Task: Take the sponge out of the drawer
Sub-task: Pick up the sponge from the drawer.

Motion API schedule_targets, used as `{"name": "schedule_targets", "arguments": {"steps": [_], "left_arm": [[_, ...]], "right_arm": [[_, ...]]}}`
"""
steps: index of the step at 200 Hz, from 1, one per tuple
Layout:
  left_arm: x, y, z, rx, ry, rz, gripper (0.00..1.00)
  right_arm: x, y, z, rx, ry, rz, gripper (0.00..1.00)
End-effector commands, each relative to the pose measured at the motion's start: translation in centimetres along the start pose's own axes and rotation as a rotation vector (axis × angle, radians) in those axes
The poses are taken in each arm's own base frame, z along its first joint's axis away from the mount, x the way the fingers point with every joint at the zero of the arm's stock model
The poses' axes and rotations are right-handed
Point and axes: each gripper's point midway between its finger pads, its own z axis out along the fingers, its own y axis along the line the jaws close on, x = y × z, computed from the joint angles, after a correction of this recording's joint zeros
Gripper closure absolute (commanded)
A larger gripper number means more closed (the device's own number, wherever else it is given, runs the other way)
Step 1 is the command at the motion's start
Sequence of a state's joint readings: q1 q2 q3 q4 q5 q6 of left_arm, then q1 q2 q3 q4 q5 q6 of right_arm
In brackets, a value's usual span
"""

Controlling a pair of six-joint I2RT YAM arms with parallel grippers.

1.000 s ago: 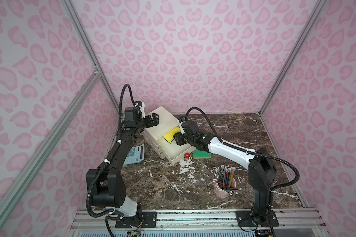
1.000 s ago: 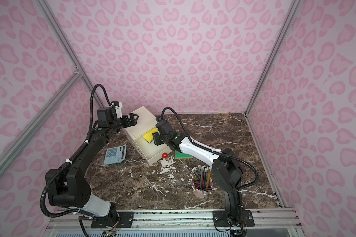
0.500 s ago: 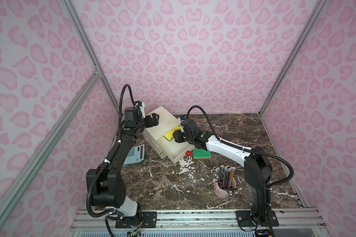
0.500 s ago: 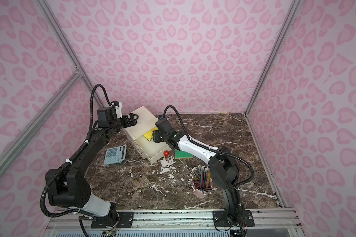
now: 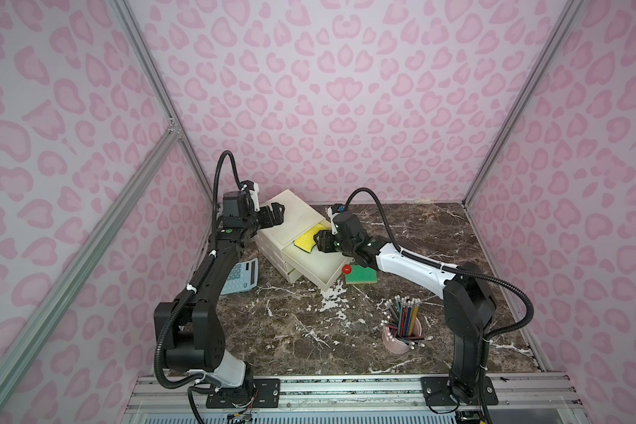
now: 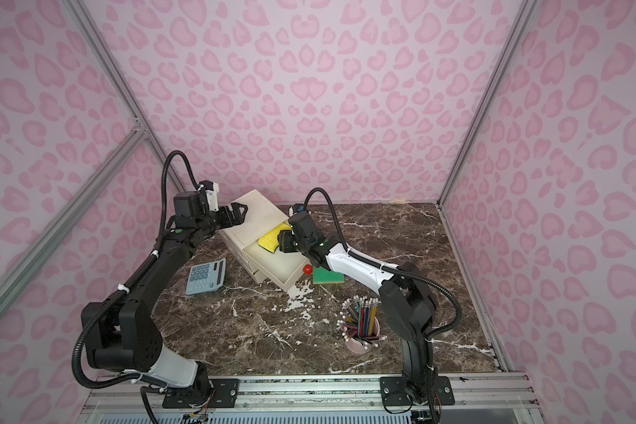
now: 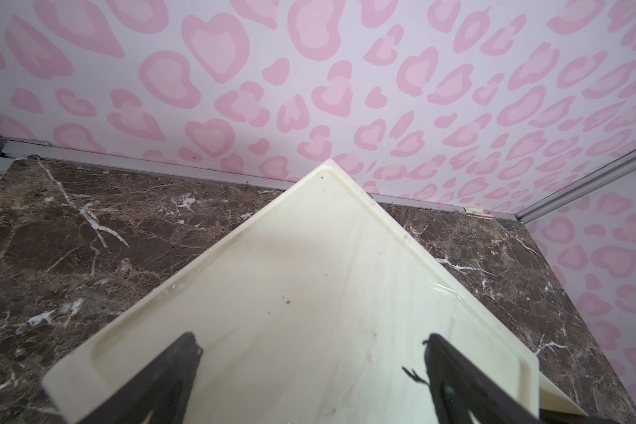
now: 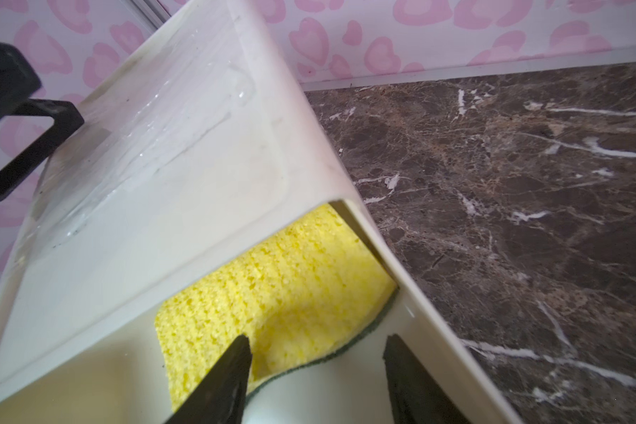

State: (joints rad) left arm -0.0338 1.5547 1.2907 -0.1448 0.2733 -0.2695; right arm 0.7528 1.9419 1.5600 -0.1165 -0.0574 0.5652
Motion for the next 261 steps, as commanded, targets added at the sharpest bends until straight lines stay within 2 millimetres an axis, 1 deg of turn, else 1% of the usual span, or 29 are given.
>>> {"name": "schedule_targets", "arguments": {"steps": [1,22,45,56,71,85,98,128,155,174,207,233,238,243,245,247,261], "left_arm": [[3.5,1.1,0.2,-0.038,0.128,-0.061,0.02],[3.5,1.1,0.2,-0.039,0.129,-0.061,0.02],[3.5,1.2,0.3,-0.040,0.130,-0.061,0.02],[3.6,1.2,0.3,-0.041,0.131,-0.061,0.02],[3.5,1.2,0.3,-0.040,0.129,-0.062,0.02],[3.6,1.2,0.3,-0.040,0.131,-0.061,0.02],[3.6,1.2,0.3,-0.041,0.132,-0.061,0.02],[3.6,1.2,0.3,-0.043,0.133,-0.061,0.02],[3.5,1.2,0.3,-0.044,0.130,-0.061,0.02],[3.5,1.2,0.3,-0.042,0.130,-0.061,0.02],[3.4,1.1,0.1,-0.042,0.125,-0.058,0.02],[2.8,0.8,-0.5,-0.039,0.108,-0.053,0.02],[2.7,0.6,-0.7,-0.034,0.103,-0.052,0.02],[2.5,0.5,-0.9,-0.030,0.095,-0.050,0.02],[2.4,0.4,-1.0,-0.027,0.092,-0.050,0.02],[2.2,0.3,-1.1,-0.024,0.087,-0.049,0.02],[1.7,-0.7,-1.9,0.019,0.067,-0.034,0.01]], "right_arm": [[0.0,-0.2,1.0,0.000,0.006,0.012,0.39],[0.1,0.0,1.6,-0.003,0.011,0.018,0.42],[0.3,-0.2,2.1,0.000,0.023,0.021,0.51],[0.5,-0.2,2.3,-0.003,0.030,0.022,0.63],[0.6,-0.2,2.3,-0.008,0.033,0.024,0.84],[0.4,0.0,2.0,-0.017,0.026,0.023,1.00],[0.2,0.3,1.7,-0.032,0.016,0.024,1.00],[-0.9,1.4,0.1,-0.082,-0.015,0.029,1.00],[-1.8,1.7,-2.0,-0.079,-0.043,0.011,1.00],[-2.0,1.3,-3.4,-0.053,-0.043,-0.020,1.00],[-2.2,-0.8,-6.1,0.050,-0.065,-0.062,1.00],[-2.5,-1.3,-8.6,0.056,-0.103,-0.053,1.00],[-2.6,-1.2,-9.1,0.054,-0.111,-0.051,1.00],[-3.1,-1.0,-9.7,0.048,-0.129,-0.046,1.00],[-2.4,-1.5,-9.6,0.059,-0.117,-0.047,1.00],[-2.1,-1.7,-9.7,0.062,-0.116,-0.047,1.00],[-2.7,-2.1,-11.0,0.080,-0.160,-0.043,1.00]]}}
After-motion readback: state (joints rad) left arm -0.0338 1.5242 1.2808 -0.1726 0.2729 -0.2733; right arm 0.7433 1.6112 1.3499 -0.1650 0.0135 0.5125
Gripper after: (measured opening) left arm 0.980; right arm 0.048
